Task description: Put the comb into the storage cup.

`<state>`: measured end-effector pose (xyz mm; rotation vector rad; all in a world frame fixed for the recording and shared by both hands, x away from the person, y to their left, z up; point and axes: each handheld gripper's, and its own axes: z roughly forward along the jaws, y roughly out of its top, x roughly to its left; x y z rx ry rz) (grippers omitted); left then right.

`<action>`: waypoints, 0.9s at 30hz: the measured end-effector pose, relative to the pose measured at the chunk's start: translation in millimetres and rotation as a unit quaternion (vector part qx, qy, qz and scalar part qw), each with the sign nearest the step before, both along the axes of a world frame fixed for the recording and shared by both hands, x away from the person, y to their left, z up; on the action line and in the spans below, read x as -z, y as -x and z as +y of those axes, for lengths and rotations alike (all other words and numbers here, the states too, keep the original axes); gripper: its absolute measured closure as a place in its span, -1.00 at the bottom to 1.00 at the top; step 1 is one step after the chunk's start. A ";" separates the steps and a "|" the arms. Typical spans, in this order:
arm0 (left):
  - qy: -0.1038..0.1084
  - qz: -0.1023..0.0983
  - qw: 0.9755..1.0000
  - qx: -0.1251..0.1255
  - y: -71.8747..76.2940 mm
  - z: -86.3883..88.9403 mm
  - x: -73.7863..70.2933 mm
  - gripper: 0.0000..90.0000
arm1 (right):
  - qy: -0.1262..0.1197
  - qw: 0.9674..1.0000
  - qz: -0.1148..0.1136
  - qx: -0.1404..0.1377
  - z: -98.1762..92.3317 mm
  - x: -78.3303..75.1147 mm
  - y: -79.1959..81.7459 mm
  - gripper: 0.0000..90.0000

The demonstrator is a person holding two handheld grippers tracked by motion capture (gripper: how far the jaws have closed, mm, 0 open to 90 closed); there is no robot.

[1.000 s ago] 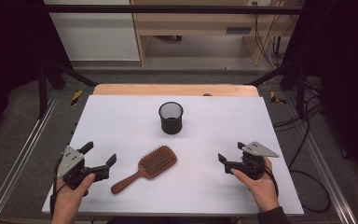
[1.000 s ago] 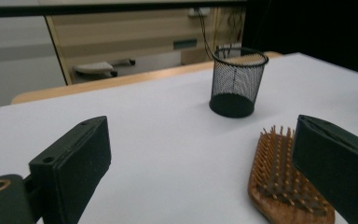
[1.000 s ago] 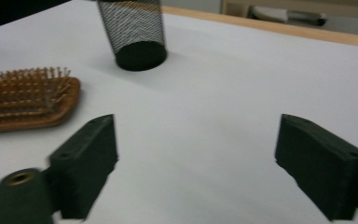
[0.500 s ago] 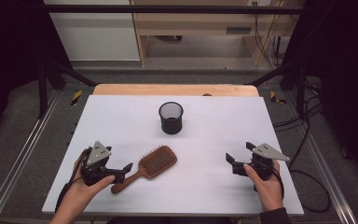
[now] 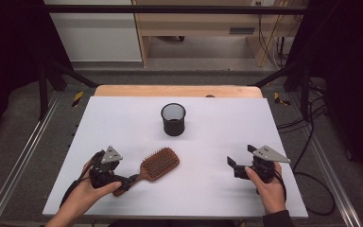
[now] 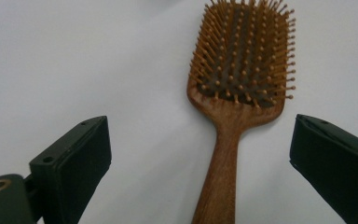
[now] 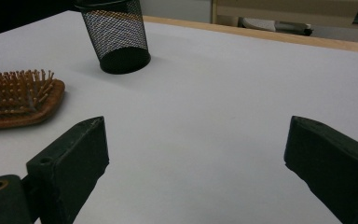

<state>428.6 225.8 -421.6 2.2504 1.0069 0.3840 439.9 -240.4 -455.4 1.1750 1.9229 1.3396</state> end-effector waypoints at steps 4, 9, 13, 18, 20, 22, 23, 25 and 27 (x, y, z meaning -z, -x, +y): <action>-0.035 0.005 0.999 0.006 -3.0 -5.2 7.6 -0.86 | 0.004 1.000 0.000 -0.005 2.2 -0.4 0.8 -0.85; -0.051 0.006 0.999 0.010 -7.4 -9.2 12.5 -0.85 | 0.014 1.000 -0.001 -0.013 6.8 -0.4 1.3 -0.85; -0.051 0.005 0.999 0.013 -8.6 -10.6 12.5 -0.85 | 0.018 1.000 0.000 -0.013 7.7 -0.1 1.2 -0.85; -0.062 0.022 0.997 0.030 -11.4 -14.9 14.6 -0.80 | 0.018 1.000 0.002 -0.013 8.3 0.3 0.7 -0.85; -0.062 0.029 0.997 0.035 -12.6 -16.6 14.6 -0.74 | 0.020 1.000 0.002 -0.013 8.4 0.7 0.5 -0.85; -0.062 0.033 0.997 0.037 -13.1 -17.5 15.0 -0.69 | 0.021 1.000 0.004 -0.014 8.5 1.0 0.6 -0.85; -0.062 0.035 0.997 0.039 -13.5 -18.5 15.7 -0.63 | 0.022 1.000 0.004 -0.014 8.5 1.1 0.5 -0.85; -0.066 0.045 0.996 0.047 -15.0 -21.5 18.3 -0.58 | 0.022 1.000 0.006 -0.014 8.8 1.4 0.3 -0.84; -0.067 0.048 0.995 0.049 -15.4 -22.5 19.0 -0.50 | 0.024 1.000 0.008 -0.014 9.2 2.0 -0.2 -0.84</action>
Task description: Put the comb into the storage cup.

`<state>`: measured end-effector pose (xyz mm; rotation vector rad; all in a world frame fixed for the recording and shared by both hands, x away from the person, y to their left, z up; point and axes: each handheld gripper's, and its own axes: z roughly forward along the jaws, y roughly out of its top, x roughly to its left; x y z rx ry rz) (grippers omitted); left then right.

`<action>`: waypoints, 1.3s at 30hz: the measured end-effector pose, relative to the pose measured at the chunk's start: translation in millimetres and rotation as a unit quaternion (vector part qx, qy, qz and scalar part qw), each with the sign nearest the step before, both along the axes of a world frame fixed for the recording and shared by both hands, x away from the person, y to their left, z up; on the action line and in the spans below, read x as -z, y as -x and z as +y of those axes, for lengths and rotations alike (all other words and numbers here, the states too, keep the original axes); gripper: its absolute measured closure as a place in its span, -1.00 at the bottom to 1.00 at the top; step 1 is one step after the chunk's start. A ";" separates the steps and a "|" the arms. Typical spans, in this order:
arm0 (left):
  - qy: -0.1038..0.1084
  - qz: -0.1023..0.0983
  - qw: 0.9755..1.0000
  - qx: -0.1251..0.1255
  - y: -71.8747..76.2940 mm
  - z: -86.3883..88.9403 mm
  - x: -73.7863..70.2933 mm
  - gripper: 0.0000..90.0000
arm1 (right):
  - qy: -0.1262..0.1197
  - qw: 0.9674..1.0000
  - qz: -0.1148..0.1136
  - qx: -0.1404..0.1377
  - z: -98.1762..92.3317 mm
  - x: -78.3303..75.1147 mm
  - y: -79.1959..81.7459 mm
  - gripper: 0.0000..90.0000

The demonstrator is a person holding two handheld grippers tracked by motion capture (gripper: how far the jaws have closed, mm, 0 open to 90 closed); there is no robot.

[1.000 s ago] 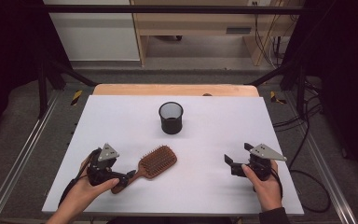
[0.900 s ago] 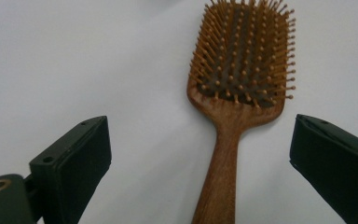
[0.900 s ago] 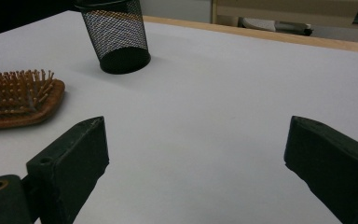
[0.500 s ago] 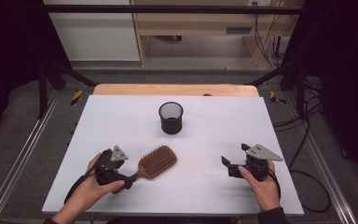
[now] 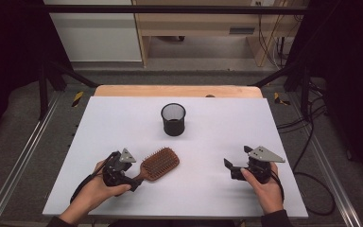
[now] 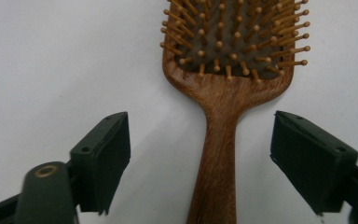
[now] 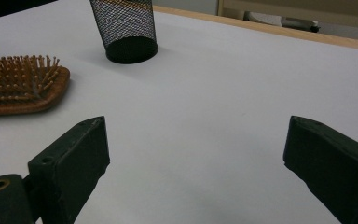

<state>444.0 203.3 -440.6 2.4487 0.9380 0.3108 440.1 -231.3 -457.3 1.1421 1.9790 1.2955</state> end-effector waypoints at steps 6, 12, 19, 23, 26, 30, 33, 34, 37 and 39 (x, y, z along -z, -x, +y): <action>-0.006 0.016 1.000 0.012 -4.1 -6.9 1.7 -0.24 | 0.004 1.000 0.003 -0.003 1.6 1.1 -0.9 -0.84; -0.015 0.031 0.999 0.026 -6.0 -10.1 4.3 0.08 | 0.003 1.000 0.007 -0.004 1.2 2.1 -1.8 -0.84; -0.035 0.039 0.998 0.039 -5.5 -14.3 8.7 0.26 | 0.003 1.000 0.010 -0.008 1.7 2.8 -2.1 -0.84; -0.038 0.044 0.997 0.041 -6.1 -15.6 11.1 0.39 | 0.006 1.000 0.012 -0.013 2.9 3.4 -2.3 -0.84; -0.041 0.045 0.997 0.045 -6.3 -16.7 10.9 0.43 | 0.007 1.000 0.011 -0.014 3.3 3.4 -2.4 -0.84; -0.044 0.050 0.997 0.046 -7.3 -17.0 11.0 0.47 | 0.007 1.000 0.012 -0.017 3.8 3.5 -2.2 -0.84; -0.047 0.053 0.996 0.048 -8.3 -17.8 11.0 0.50 | 0.007 1.000 0.015 -0.020 4.7 3.8 -2.1 -0.84; -0.053 0.051 0.996 0.049 -7.5 -19.6 11.0 0.51 | 0.008 1.000 0.014 -0.021 5.0 3.8 -2.2 -0.84; -0.053 0.054 0.996 0.045 -7.3 -21.4 11.2 0.59 | 0.007 1.000 0.016 -0.023 6.3 4.2 -2.4 -0.84; -0.054 0.055 0.996 0.045 -7.6 -21.6 11.1 0.61 | 0.008 1.000 0.017 -0.024 6.6 4.3 -2.5 -0.84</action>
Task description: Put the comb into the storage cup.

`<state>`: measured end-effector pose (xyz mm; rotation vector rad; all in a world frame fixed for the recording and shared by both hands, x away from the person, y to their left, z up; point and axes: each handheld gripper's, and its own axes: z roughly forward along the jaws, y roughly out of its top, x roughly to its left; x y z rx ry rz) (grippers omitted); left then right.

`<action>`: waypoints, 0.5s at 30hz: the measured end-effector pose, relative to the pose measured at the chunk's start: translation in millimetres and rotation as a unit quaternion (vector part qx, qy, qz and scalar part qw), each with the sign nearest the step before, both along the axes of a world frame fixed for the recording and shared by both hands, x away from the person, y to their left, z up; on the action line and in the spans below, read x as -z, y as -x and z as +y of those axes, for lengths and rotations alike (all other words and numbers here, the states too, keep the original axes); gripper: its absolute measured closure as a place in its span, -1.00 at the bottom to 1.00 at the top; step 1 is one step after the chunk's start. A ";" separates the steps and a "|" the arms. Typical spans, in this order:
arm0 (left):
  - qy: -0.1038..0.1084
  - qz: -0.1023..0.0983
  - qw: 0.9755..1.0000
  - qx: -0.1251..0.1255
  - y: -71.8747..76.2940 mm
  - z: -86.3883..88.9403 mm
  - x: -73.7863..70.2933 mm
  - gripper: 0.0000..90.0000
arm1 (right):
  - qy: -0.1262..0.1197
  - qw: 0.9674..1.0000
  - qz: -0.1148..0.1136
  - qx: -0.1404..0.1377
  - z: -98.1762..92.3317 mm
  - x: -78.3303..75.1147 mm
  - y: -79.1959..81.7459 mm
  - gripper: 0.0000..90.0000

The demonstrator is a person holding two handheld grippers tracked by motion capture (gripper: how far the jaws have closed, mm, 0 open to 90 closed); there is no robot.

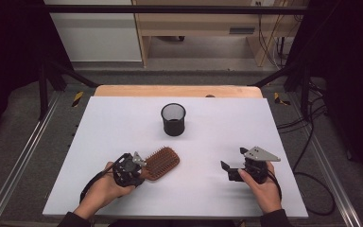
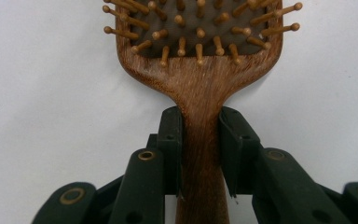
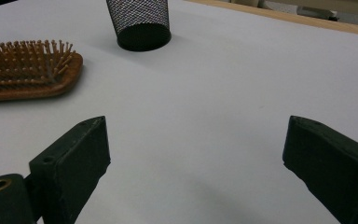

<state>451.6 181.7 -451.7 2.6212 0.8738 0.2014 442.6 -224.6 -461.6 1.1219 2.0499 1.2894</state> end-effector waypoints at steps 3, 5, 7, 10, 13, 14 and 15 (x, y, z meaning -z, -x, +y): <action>-0.003 0.003 1.000 0.002 -1.1 -0.4 -0.5 0.61 | 0.003 1.000 0.003 -0.004 1.8 0.6 -0.3 -0.84; 0.001 -0.006 1.000 0.005 1.1 0.9 0.1 0.61 | 0.004 1.000 0.003 -0.007 2.6 0.9 -0.7 -0.83; 0.012 -0.013 1.000 0.002 2.9 3.4 0.7 0.62 | 0.002 1.000 0.003 -0.007 2.8 0.5 -0.3 -0.83; 0.016 -0.032 0.999 0.003 5.4 3.1 0.2 0.62 | 0.000 1.000 0.004 -0.006 2.7 0.5 -0.5 -0.83; 0.023 -0.053 0.998 -0.004 5.3 2.5 -1.8 0.62 | -0.001 1.000 0.002 -0.007 2.8 0.1 -0.5 -0.83; 0.023 -0.053 0.998 -0.004 5.3 2.5 -1.8 0.62 | -0.001 1.000 0.002 -0.007 2.8 0.1 -0.5 -0.83; 0.030 -0.071 0.997 -0.010 4.9 3.2 -4.9 0.62 | -0.002 1.000 0.000 -0.006 2.6 -0.3 -0.5 -0.83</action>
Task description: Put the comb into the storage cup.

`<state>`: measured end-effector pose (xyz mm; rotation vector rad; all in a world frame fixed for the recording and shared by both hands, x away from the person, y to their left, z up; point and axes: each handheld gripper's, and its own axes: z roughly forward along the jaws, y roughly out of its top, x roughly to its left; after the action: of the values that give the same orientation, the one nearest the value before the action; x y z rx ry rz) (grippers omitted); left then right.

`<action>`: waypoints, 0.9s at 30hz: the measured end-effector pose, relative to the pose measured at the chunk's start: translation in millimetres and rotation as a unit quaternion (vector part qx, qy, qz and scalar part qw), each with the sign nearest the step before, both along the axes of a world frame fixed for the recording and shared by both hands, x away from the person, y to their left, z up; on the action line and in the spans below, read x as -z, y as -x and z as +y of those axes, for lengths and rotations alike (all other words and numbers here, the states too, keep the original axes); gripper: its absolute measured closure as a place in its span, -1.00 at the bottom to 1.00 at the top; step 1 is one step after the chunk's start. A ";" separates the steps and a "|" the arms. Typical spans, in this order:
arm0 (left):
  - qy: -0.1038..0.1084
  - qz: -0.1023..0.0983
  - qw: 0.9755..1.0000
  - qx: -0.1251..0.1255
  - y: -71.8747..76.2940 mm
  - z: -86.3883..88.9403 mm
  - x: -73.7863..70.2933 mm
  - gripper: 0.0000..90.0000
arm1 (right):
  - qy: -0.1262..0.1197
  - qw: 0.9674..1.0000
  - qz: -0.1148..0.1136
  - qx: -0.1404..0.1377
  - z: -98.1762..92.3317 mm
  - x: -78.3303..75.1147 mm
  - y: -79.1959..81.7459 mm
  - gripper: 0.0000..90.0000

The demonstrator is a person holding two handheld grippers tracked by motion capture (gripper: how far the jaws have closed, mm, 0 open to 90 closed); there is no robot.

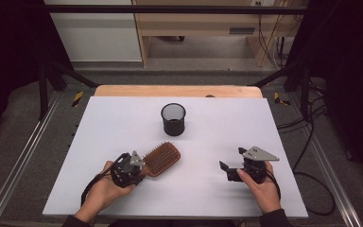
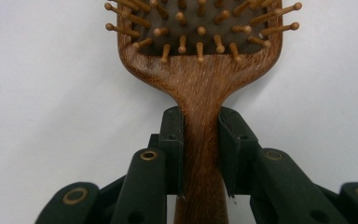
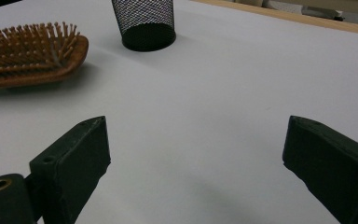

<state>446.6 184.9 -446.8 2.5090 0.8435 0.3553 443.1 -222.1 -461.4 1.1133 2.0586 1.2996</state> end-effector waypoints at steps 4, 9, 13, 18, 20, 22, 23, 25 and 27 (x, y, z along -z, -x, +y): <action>0.009 -0.038 0.999 0.006 0.6 1.8 -6.9 0.62 | -0.007 1.000 -0.003 0.002 0.4 -0.3 1.3 -0.83; 0.053 -0.073 0.996 -0.018 1.7 8.9 -18.8 0.62 | -0.047 0.999 -0.005 -0.005 4.9 -2.8 2.9 -0.85; 0.069 -0.095 0.993 -0.021 7.8 4.6 -19.2 0.62 | -0.094 0.995 -0.005 -0.024 17.6 -6.3 3.8 -0.87; 0.064 -0.105 0.992 -0.014 12.1 -2.7 -18.3 0.62 | -0.124 0.992 -0.004 -0.039 28.1 -7.1 2.8 -0.88; 0.068 -0.106 0.992 -0.008 13.5 -6.0 -17.7 0.62 | -0.139 0.989 0.002 -0.046 32.9 -7.2 1.2 -0.88; 0.063 -0.111 0.992 -0.005 14.6 -8.7 -17.6 0.62 | -0.150 0.987 0.008 -0.057 37.6 -7.0 -1.0 -0.89; 0.067 -0.112 0.991 -0.005 15.1 -10.2 -17.0 0.62 | -0.154 0.986 0.011 -0.059 39.4 -6.9 -1.8 -0.89; 0.070 -0.116 0.991 -0.006 16.1 -12.0 -16.3 0.62 | -0.163 0.984 0.018 -0.066 44.0 -6.9 -3.3 -0.89; 0.071 -0.119 0.990 -0.006 17.1 -13.4 -16.2 0.62 | -0.170 0.983 0.025 -0.071 51.2 -7.5 -4.5 -0.87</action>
<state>429.5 171.5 -430.6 2.2753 0.7601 0.5662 447.6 -170.9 -453.9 1.1669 2.0323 1.7616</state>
